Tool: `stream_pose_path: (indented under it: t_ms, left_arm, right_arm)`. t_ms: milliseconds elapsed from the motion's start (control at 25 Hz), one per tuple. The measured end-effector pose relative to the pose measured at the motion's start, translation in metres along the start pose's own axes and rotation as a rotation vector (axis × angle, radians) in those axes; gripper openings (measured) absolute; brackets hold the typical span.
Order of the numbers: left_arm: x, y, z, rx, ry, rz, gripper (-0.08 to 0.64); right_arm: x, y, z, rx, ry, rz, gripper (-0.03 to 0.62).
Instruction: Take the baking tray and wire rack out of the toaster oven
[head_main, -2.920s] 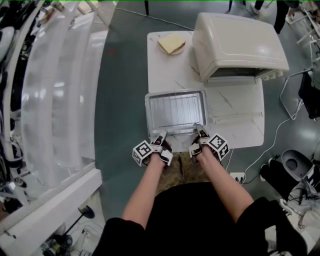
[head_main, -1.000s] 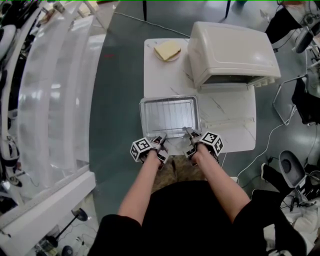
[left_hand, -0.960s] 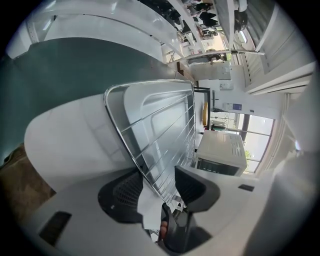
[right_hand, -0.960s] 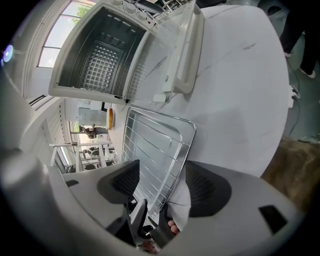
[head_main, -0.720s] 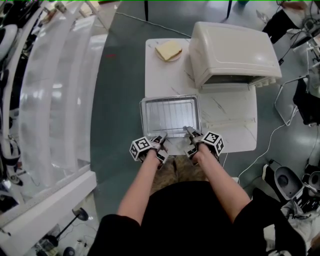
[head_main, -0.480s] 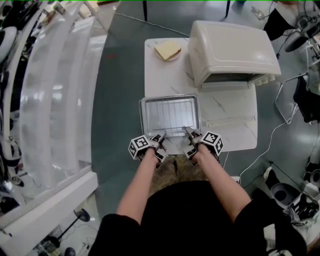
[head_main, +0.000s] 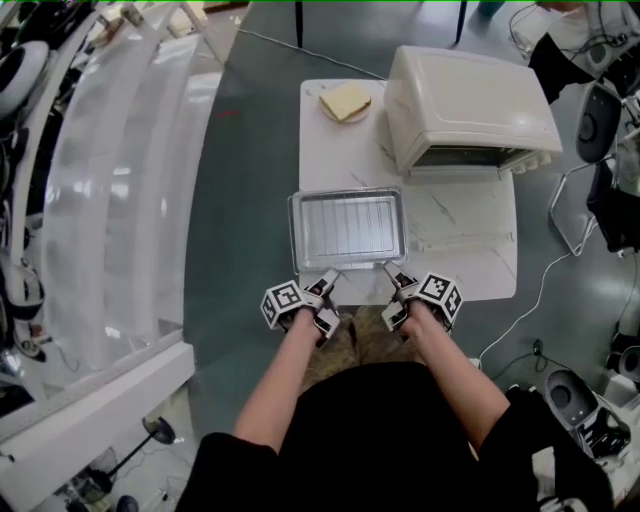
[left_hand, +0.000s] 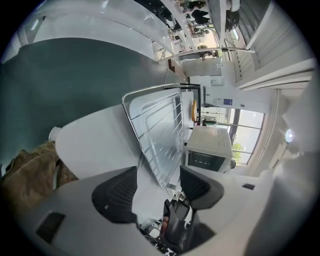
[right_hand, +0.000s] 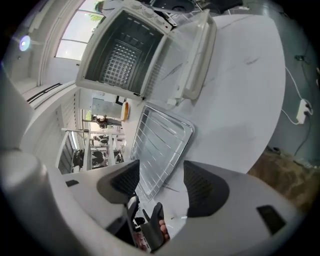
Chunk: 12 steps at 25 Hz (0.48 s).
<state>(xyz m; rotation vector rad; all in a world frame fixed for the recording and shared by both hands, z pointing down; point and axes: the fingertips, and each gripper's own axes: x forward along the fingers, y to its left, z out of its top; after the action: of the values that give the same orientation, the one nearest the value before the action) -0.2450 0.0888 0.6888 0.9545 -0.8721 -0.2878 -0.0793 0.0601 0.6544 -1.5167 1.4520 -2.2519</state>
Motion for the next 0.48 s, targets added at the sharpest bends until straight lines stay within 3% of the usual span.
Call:
stream_pose_path:
  t_ms: [160,360,480]
  left_arm:
    - [-0.040,-0.022,-0.028,0.084,0.026,-0.069,0.264]
    - [-0.098,-0.034,-0.064,0.384,0.051,-0.085,0.252]
    - [-0.118,-0.055,-0.076,0.542,-0.016,-0.121,0.157]
  right_arm:
    - [-0.039,0.017,0.003,-0.158,-0.022,0.029,0.285]
    - [-0.103,0.034,-0.001,-0.389,-0.093,0.040,0.273]
    - [-0.140,0.037,-0.004,-0.503,-0.130,0.056,0.212]
